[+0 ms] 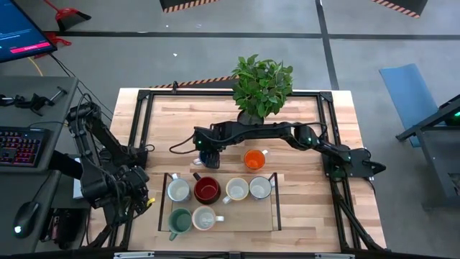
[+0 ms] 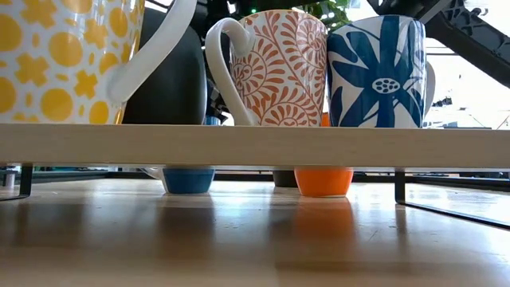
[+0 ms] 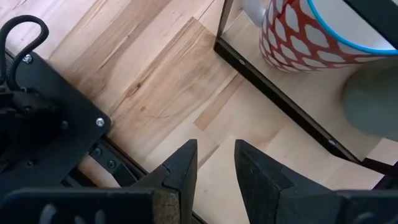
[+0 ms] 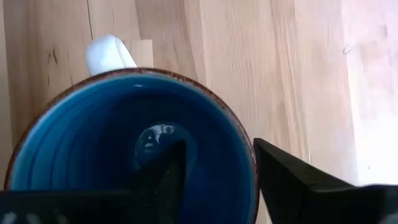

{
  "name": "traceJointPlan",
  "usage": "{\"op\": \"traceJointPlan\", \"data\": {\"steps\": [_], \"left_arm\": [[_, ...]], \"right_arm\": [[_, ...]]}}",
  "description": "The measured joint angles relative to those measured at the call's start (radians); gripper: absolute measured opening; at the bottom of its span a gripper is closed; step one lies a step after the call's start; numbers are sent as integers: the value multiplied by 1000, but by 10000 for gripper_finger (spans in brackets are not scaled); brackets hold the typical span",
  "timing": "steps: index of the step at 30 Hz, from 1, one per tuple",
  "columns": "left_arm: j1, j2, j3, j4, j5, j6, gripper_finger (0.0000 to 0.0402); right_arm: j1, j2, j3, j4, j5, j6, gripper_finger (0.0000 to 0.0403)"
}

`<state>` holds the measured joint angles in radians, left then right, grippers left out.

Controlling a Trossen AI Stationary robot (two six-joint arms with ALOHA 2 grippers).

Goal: Place coffee mugs
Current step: Put the blue mug on the shelf

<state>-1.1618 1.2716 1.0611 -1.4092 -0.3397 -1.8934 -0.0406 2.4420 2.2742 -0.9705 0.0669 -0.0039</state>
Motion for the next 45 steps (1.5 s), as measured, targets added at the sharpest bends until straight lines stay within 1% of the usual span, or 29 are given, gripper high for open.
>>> {"op": "traceJointPlan", "data": {"steps": [5, 9, 10, 17, 19, 24, 29, 34, 37, 40, 45], "left_arm": [[0, 0, 0, 3, 0, -24, 97], [0, 0, 0, 11, 0, -26, 97], [0, 0, 0, 11, -1, -25, 97], [0, 0, 0, 20, -6, -33, 97], [0, 0, 0, 20, -6, -33, 97], [0, 0, 0, 20, -7, -33, 97], [0, 0, 0, 20, -8, -33, 97], [0, 0, 0, 20, -8, -24, 97], [0, 0, 0, 19, -8, -16, 97], [0, 0, 0, 18, -8, -16, 97], [0, 0, 0, 18, -8, -15, 97]], "right_arm": [[0, 0, 0, 2, 0, 0, 97], [0, 0, 0, 5, 0, 0, 19], [0, -1, 2, 3, -6, -1, 11], [2, -14, 81, -6, 38, -21, 4], [1, -60, 63, 15, 56, -23, 2], [2, -170, 63, 4, 68, -14, 2], [39, -306, 63, 2, 86, 4, 1], [133, -446, 63, -40, 82, 27, 1], [220, -517, 64, -80, 125, 36, 1], [316, -545, 65, -138, 192, 90, 0], [467, -534, 49, -243, 291, 197, 0]]}}
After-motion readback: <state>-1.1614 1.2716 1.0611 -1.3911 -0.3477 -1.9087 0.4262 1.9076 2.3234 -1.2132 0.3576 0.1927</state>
